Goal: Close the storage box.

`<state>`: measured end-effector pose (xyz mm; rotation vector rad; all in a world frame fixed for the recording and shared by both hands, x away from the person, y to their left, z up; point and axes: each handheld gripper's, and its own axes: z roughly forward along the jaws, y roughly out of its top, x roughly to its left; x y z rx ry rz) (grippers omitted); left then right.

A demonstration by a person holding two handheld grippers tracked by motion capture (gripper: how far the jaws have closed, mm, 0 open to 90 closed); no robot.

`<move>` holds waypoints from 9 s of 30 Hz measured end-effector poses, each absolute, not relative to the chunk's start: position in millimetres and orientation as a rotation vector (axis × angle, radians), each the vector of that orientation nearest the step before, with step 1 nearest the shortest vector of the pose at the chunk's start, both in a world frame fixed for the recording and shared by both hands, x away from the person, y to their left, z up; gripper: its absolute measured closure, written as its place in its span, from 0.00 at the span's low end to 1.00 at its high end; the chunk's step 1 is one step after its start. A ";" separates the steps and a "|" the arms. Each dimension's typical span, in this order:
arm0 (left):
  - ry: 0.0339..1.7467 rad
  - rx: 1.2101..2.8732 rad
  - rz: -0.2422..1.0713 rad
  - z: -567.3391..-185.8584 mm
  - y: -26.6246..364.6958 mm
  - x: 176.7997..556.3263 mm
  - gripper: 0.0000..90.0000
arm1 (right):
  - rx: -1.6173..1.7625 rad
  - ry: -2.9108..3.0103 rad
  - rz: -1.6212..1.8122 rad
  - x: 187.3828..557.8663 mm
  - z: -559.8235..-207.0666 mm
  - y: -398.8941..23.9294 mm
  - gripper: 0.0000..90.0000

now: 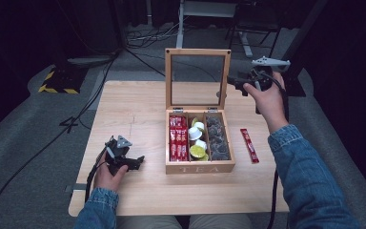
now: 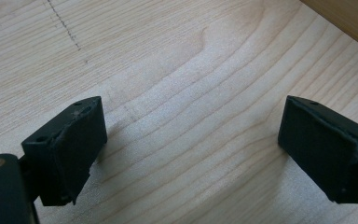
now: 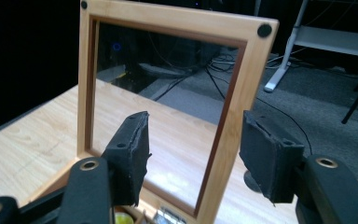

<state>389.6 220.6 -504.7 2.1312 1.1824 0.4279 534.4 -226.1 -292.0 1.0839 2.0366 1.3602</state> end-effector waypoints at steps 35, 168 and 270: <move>1.184 2.130 0.428 -504.8 220.4 389.4 0.09 | 1.171 1.985 1.392 624.9 -319.5 -220.2 0.47; 1.184 2.128 0.428 -504.9 219.8 390.2 0.09 | 0.663 2.301 1.041 391.0 -353.5 -223.7 0.40; 1.162 2.149 0.427 -504.1 232.1 386.4 0.09 | 1.249 2.284 1.063 417.6 -416.8 -346.3 0.30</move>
